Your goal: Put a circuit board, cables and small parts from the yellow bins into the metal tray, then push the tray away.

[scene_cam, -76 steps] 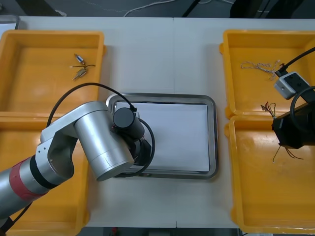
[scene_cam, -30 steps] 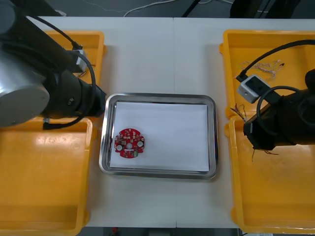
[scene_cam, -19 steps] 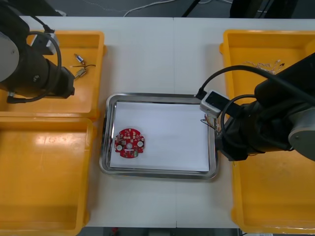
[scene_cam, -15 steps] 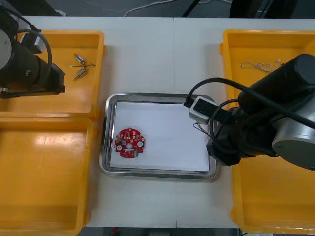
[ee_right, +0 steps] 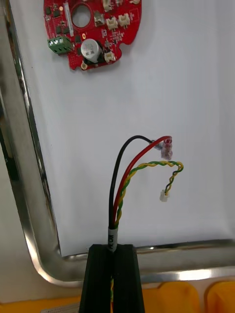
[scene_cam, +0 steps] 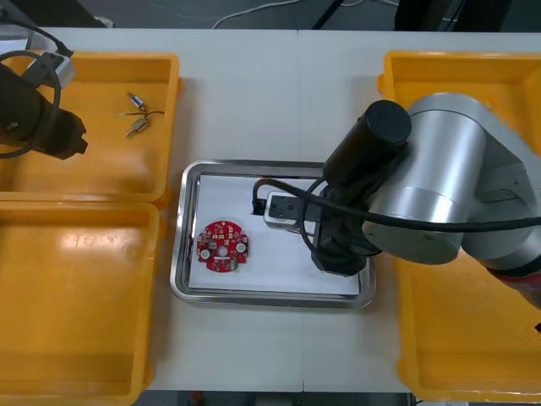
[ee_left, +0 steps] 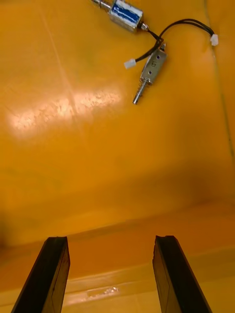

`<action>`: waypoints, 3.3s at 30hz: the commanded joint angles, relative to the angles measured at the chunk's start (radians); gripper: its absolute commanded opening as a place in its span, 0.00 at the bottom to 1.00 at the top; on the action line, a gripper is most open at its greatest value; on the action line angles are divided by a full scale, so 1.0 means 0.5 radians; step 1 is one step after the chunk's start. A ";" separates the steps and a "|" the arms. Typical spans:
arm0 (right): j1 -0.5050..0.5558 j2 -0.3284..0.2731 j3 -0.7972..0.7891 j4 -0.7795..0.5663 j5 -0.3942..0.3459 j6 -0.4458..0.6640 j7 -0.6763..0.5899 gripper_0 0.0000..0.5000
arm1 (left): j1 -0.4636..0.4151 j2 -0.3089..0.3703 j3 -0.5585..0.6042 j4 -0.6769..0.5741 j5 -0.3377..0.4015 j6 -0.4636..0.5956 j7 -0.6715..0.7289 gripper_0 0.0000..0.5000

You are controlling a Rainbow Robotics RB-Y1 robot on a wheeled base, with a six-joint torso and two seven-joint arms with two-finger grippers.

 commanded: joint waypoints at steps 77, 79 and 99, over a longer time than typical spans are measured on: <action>0.116 -0.105 -0.706 -0.203 -0.327 0.219 -1.171 1.00 | -0.213 -0.377 -0.109 1.057 0.174 -1.526 -1.215 1.00; 0.184 -0.145 -0.776 -0.237 -0.337 0.219 -1.263 1.00 | -0.241 -0.389 -0.109 1.103 0.168 -1.526 -1.221 1.00; 0.579 -0.375 -1.365 -0.283 -0.364 0.219 -1.745 1.00 | -0.425 -0.395 -0.185 1.346 0.177 -1.474 -1.199 1.00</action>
